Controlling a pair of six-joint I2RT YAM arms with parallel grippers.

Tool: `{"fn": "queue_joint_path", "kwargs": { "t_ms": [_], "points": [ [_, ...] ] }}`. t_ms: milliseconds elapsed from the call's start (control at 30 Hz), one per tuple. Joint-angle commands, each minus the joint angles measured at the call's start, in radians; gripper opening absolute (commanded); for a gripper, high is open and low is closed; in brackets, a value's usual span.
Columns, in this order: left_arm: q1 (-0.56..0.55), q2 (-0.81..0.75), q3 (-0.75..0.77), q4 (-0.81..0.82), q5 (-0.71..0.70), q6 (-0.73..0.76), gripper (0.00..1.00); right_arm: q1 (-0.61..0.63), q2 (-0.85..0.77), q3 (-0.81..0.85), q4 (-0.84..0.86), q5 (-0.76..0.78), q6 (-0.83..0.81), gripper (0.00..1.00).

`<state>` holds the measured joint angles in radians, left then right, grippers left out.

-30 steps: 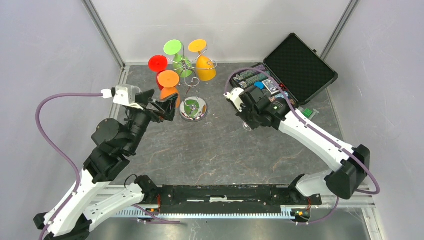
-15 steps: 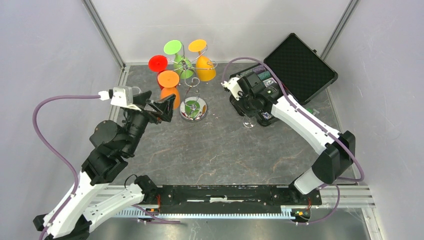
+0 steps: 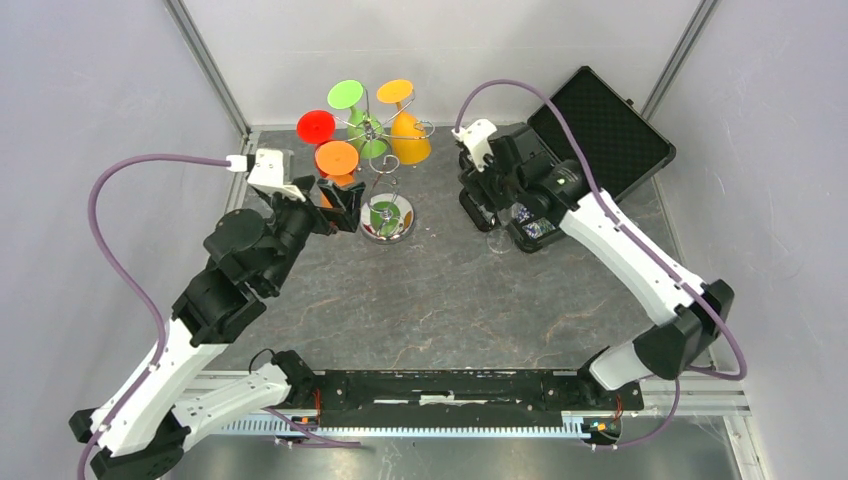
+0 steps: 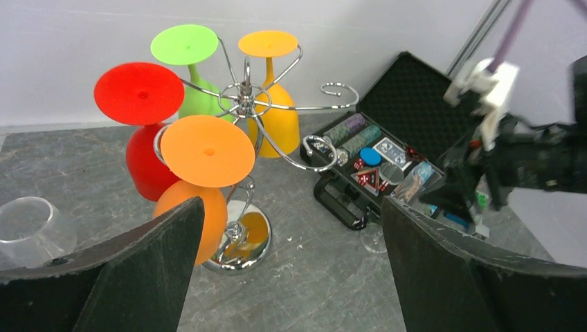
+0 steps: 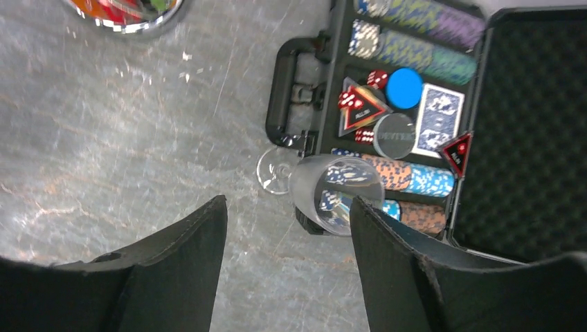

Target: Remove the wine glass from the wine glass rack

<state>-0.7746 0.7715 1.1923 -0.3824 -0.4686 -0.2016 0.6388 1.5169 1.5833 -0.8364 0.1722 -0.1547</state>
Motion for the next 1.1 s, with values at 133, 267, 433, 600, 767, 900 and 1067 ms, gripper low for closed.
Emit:
{"fn": "queue_joint_path", "kwargs": {
  "t_ms": [133,267,433,600,767,900,1067],
  "points": [
    [0.007,0.035,0.052,0.012,0.109,-0.007,1.00,-0.005,-0.220,-0.135,0.240,0.026,0.114,0.72],
    [0.029,0.068,0.097,-0.001,0.105,-0.008,1.00,-0.006,-0.331,-0.273,0.390,-0.076,0.193,0.73],
    [0.264,0.191,0.234,-0.135,0.346,-0.183,1.00,-0.005,-0.423,-0.364,0.465,-0.113,0.233,0.73],
    [0.581,0.259,0.214,-0.099,0.718,-0.358,0.97,-0.005,-0.476,-0.391,0.468,-0.116,0.242,0.73],
    [0.698,0.271,0.183,-0.070,0.814,-0.416,0.81,-0.005,-0.517,-0.429,0.485,-0.143,0.269,0.73],
    [0.723,0.266,0.172,-0.081,0.809,-0.419,0.66,-0.006,-0.535,-0.465,0.506,-0.169,0.293,0.72],
    [0.723,0.252,0.141,-0.102,0.747,-0.386,0.55,-0.005,-0.537,-0.483,0.515,-0.169,0.306,0.71]
  ]
}}
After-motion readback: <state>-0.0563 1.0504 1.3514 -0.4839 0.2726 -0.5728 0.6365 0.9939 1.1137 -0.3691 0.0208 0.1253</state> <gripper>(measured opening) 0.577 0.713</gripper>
